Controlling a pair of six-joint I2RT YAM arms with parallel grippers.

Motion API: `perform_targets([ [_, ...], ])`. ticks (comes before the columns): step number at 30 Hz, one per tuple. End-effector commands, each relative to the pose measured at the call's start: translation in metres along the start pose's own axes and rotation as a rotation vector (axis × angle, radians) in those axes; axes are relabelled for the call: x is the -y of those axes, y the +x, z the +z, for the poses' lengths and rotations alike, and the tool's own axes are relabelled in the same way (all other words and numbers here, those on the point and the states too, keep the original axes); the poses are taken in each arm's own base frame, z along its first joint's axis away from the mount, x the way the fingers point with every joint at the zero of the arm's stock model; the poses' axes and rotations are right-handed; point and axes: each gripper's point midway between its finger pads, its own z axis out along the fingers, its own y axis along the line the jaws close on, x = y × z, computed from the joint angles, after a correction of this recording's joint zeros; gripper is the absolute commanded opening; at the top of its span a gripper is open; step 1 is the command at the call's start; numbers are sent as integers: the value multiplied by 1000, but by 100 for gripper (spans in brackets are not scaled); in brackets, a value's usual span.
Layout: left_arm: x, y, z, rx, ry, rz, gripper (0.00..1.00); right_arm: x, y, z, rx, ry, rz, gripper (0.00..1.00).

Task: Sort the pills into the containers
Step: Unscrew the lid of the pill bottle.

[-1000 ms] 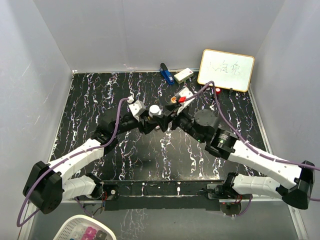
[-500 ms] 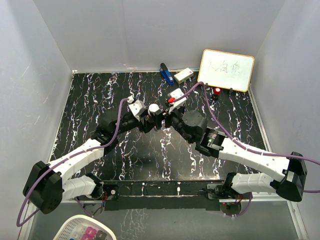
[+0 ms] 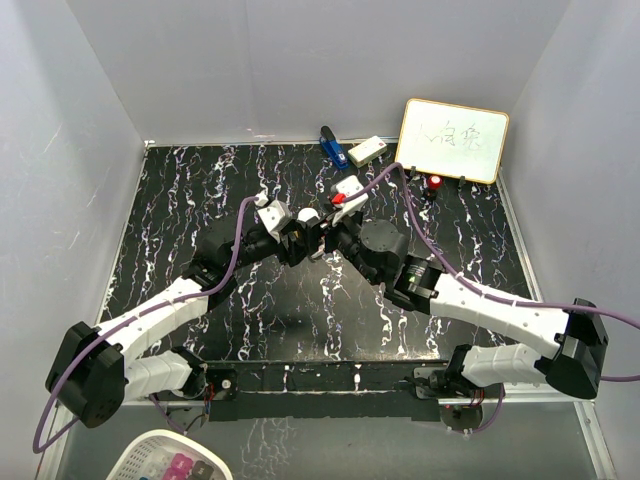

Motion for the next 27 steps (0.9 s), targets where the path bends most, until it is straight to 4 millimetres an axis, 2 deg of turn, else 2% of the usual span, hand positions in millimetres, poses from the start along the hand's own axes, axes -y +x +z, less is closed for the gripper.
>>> perform_targets([
  [1, 4, -26, -1, 74, 16, 35, 0, -6, -40, 2, 106, -14, 48, 65],
  [5, 4, -24, -1, 71, 16, 31, 0, -7, -36, 5, 95, -12, 43, 51],
  [14, 5, -25, 0, 75, 21, 28, 0, -10, -32, 7, 64, -27, 28, 36],
  [19, 9, -28, 1, 69, 49, 33, 0, -11, -27, -1, 34, -49, 21, 12],
  [23, 27, -31, 1, 63, 164, 45, 0, -16, -32, -14, 30, -109, 26, 0],
  [27, 64, -44, -7, 77, 392, 61, 0, -28, -43, -36, 37, -220, 35, 0],
])
